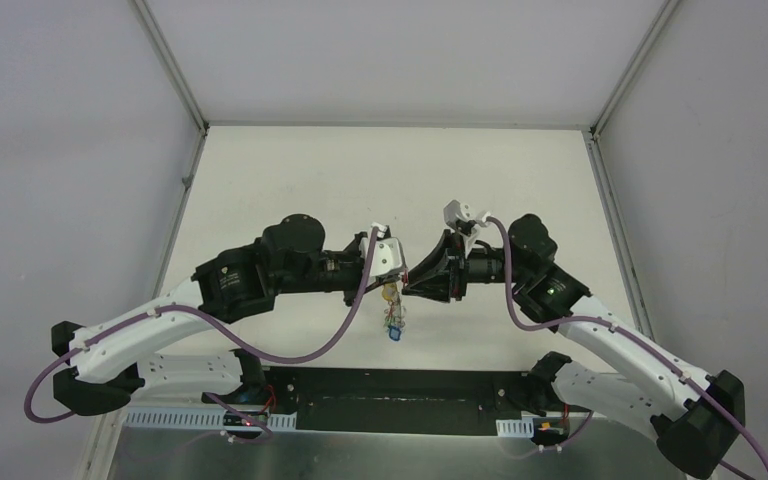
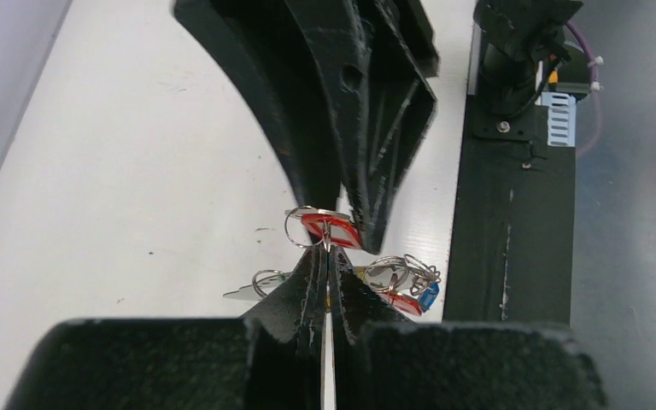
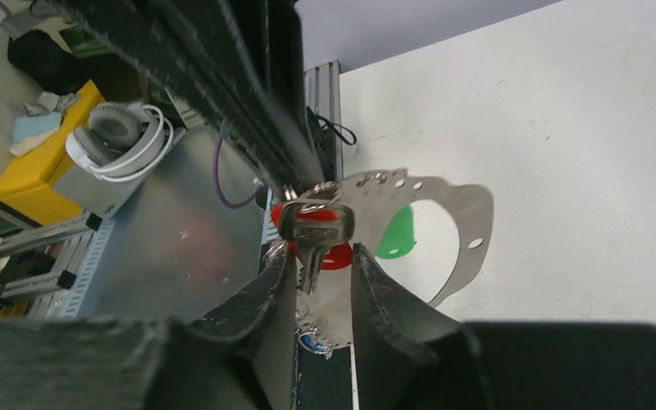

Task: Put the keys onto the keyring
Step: Adjust the key on the keyring.

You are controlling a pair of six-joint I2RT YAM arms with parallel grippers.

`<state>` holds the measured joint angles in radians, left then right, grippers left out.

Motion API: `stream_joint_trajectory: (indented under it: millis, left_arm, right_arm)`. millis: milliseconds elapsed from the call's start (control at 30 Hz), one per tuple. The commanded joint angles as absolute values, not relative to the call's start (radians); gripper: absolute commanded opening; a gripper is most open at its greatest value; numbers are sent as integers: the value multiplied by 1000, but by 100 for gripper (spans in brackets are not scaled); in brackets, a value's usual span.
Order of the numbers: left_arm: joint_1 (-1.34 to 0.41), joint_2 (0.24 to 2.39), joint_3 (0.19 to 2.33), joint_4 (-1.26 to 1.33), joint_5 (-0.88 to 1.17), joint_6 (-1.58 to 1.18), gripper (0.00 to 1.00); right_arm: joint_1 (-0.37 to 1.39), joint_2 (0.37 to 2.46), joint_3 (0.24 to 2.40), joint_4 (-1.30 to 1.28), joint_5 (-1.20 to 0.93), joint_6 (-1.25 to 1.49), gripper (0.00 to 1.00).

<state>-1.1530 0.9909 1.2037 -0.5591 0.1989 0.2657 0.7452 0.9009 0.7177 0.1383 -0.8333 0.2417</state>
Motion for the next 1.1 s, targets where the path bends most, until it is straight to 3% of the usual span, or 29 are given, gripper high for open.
stream_joint_trajectory:
  millis: [0, 233, 567, 967, 1033, 1067]
  left_arm:
    - [-1161, 983, 1227, -508, 201, 246, 0]
    - [-1161, 972, 1226, -509, 205, 243, 0]
    - [-1162, 936, 1221, -501, 209, 231, 0]
    - [-1161, 927, 1174, -374, 254, 206, 0]
    - [-1162, 925, 1171, -371, 251, 206, 0]
    - [-1161, 925, 1169, -373, 249, 206, 0]
  right_arm:
    - [750, 899, 710, 215, -865, 260, 20]
    - [750, 860, 668, 203, -816, 247, 0]
    - [750, 806, 616, 123, -686, 213, 0]
    - [750, 873, 638, 74, -763, 179, 0]
    - [750, 847, 643, 59, -747, 167, 11]
    - [750, 830, 644, 55, -737, 164, 23]
